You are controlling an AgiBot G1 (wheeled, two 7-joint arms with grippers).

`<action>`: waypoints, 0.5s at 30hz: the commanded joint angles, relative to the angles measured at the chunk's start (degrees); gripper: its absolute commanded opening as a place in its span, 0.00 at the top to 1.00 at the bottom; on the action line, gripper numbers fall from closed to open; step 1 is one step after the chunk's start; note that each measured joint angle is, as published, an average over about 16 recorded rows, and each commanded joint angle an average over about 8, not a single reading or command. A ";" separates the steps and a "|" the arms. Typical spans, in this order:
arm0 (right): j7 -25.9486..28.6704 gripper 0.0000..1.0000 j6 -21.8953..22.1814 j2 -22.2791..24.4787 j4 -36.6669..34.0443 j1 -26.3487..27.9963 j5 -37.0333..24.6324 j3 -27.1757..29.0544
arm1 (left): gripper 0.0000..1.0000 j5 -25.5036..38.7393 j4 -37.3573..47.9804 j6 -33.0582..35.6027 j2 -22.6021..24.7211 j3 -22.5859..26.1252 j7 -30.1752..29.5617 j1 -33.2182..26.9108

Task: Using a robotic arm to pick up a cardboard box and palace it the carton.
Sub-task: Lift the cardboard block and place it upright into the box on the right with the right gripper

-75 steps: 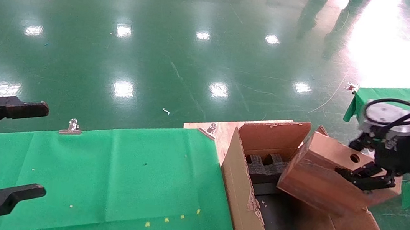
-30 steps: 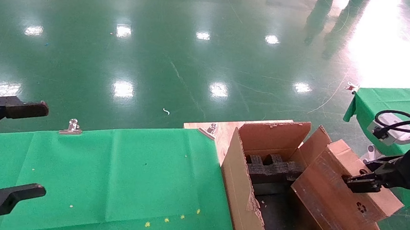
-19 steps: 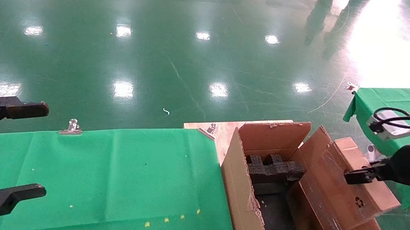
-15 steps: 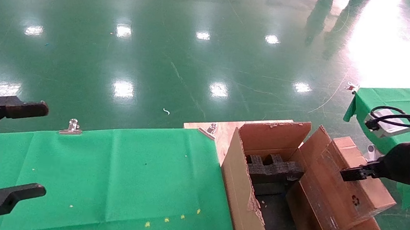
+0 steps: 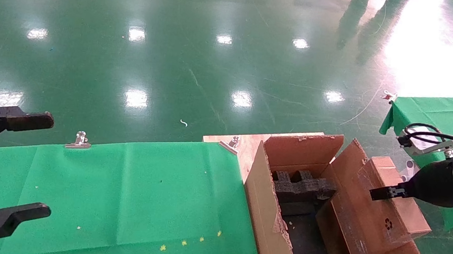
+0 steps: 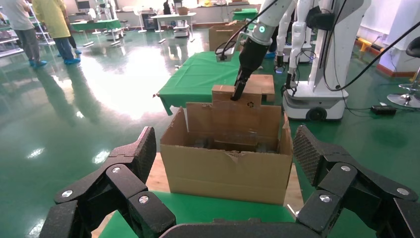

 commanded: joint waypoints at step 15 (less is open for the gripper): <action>5.04 1.00 3.41 -2.49 -0.08 -4.06 -3.37 -1.73 | 0.00 0.00 0.00 0.00 0.00 0.01 0.00 0.00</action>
